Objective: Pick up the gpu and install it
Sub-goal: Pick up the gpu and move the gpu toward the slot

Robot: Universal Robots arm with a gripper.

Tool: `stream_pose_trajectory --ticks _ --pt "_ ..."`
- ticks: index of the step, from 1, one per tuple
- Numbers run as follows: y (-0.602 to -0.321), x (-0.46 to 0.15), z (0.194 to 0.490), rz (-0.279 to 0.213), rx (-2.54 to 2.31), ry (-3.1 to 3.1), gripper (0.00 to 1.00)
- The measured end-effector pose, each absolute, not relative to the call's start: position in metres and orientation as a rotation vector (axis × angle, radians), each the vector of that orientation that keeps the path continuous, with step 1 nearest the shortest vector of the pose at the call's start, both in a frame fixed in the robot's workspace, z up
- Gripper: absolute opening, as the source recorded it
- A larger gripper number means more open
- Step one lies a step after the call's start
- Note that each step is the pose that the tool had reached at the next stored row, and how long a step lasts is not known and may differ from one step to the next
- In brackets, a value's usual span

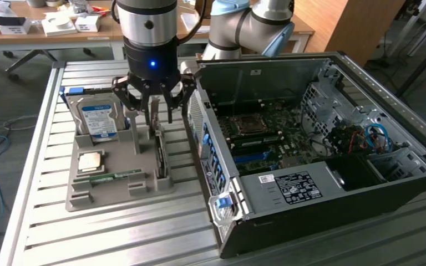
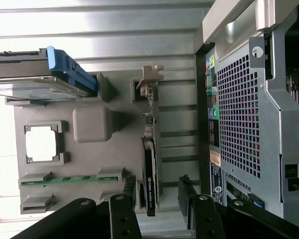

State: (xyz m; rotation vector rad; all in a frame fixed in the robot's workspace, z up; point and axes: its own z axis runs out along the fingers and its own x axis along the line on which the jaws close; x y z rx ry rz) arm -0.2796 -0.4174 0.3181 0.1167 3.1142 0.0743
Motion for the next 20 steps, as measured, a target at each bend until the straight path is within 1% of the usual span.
stream_pose_trajectory --ticks 11,20 --pt "-0.417 -0.280 0.318 0.074 0.117 3.114 0.47" --pt "-0.417 -0.280 0.305 0.074 0.117 3.114 0.47"
